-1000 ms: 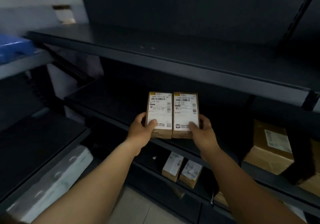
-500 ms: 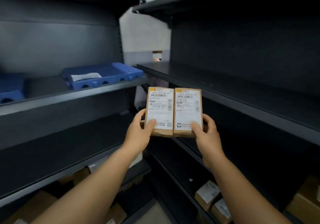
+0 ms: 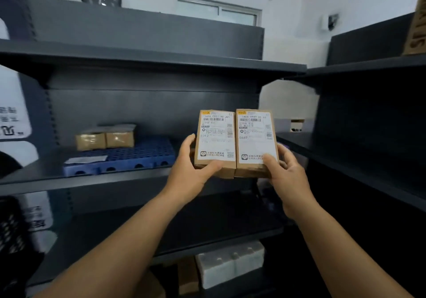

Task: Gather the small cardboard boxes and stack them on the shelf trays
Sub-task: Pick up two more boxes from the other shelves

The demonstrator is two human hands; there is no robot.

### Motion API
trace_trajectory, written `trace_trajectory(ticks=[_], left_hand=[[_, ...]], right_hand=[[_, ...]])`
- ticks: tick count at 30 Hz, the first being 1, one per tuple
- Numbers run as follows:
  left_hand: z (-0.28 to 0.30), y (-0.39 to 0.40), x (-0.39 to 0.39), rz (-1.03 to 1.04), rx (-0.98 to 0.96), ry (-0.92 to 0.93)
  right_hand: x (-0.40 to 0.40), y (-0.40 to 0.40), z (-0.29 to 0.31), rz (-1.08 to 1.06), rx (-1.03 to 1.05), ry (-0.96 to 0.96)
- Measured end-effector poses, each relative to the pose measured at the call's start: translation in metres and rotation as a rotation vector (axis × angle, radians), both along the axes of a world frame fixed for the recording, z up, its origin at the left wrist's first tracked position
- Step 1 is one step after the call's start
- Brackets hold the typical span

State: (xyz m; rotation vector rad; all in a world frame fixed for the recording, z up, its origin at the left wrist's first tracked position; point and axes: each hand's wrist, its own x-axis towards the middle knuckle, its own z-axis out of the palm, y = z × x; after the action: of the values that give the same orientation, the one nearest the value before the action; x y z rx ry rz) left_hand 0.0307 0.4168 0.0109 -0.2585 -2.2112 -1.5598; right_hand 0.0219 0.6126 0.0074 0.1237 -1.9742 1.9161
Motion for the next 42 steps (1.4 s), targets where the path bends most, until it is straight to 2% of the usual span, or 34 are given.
trace_trajectory(ticks=[4, 10, 18, 26, 34, 42], left_hand=[[0.017, -0.064, -0.004, 0.062, -0.032, 0.031], [0.041, -0.148, -0.016, 0.044, -0.112, 0.027], [0.068, -0.23, -0.027, 0.136, -0.093, 0.033], [0.078, -0.287, -0.059, 0.312, -0.093, -0.041], [0.077, -0.327, -0.118, 0.4, 0.078, -0.1], [0.059, -0.345, -0.166, 0.483, 0.134, -0.15]], right_hand=[[-0.016, -0.065, 0.017, 0.04, 0.031, 0.013], [-0.034, -0.147, 0.039, 0.068, 0.067, 0.005], [-0.062, -0.229, 0.059, 0.137, 0.139, -0.013], [-0.11, -0.287, 0.07, 0.276, 0.15, -0.054], [-0.174, -0.333, 0.081, 0.465, 0.24, -0.08], [-0.221, -0.362, 0.073, 0.49, 0.365, -0.126]])
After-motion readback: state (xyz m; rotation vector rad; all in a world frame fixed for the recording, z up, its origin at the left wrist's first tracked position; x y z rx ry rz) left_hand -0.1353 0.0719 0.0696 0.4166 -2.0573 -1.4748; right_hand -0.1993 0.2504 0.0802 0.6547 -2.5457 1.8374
